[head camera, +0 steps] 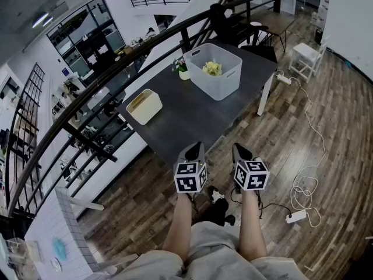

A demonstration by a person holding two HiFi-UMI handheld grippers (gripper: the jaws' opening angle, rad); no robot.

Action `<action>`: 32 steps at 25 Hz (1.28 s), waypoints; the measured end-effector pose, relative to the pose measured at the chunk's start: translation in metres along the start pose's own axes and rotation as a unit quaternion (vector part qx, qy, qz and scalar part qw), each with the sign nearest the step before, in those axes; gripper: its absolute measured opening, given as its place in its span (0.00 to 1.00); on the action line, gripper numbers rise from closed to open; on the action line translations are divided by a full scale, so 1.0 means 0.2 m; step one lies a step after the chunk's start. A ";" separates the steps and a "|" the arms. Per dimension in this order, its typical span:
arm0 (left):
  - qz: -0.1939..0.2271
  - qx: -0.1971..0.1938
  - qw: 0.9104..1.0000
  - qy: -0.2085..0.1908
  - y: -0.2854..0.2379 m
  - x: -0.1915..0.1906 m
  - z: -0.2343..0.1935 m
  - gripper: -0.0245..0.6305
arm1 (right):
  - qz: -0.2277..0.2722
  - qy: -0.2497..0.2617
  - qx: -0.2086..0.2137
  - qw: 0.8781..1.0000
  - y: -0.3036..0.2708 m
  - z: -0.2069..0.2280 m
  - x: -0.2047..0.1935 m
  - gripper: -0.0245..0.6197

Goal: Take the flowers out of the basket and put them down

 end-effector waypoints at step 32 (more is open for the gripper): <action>0.017 0.052 0.998 0.034 -0.41 0.18 -0.19 0.06 | 0.098 -0.095 0.062 0.989 -0.28 0.32 0.36 0.07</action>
Point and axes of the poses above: the fingertips, and each gripper's own axes: y backward along the fingers, z to its right, x out of its top, the point moved 3 cm from there along y, backward along the fingers
